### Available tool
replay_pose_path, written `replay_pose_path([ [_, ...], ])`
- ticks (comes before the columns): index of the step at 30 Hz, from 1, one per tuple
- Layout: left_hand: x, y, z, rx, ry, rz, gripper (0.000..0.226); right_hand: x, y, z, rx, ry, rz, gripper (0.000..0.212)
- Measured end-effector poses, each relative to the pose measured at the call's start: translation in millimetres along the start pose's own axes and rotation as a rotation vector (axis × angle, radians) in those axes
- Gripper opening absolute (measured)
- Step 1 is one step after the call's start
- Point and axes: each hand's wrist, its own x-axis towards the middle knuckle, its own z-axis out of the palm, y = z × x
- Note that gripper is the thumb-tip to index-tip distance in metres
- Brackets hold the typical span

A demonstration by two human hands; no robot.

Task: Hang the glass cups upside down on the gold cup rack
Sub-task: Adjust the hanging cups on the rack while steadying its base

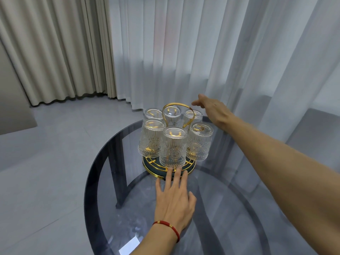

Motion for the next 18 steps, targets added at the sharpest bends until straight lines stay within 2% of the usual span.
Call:
replay_pose_path([
  [4,-0.5,1.8,-0.8,-0.019,0.009,-0.006,0.064,8.1,-29.4,8.1,0.156,0.119,-0.082,0.054],
  [6,-0.2,1.5,-1.8,-0.031,0.015,-0.007,0.063,13.7,-44.3,13.7,0.16,0.11,-0.1,0.055],
  [9,-0.6,1.4,-2.7,-0.021,0.005,-0.008,0.063,21.7,-56.4,24.3,0.111,-0.041,-0.057,0.065],
  [13,-1.0,0.6,-2.4,-0.012,-0.003,-0.002,0.063,29.8,-55.5,32.2,-0.071,-0.241,0.039,0.089],
  [18,-1.4,0.8,-2.0,-0.01,0.004,0.006,0.063,37.7,-52.8,32.7,-0.14,-0.31,0.114,0.101],
])
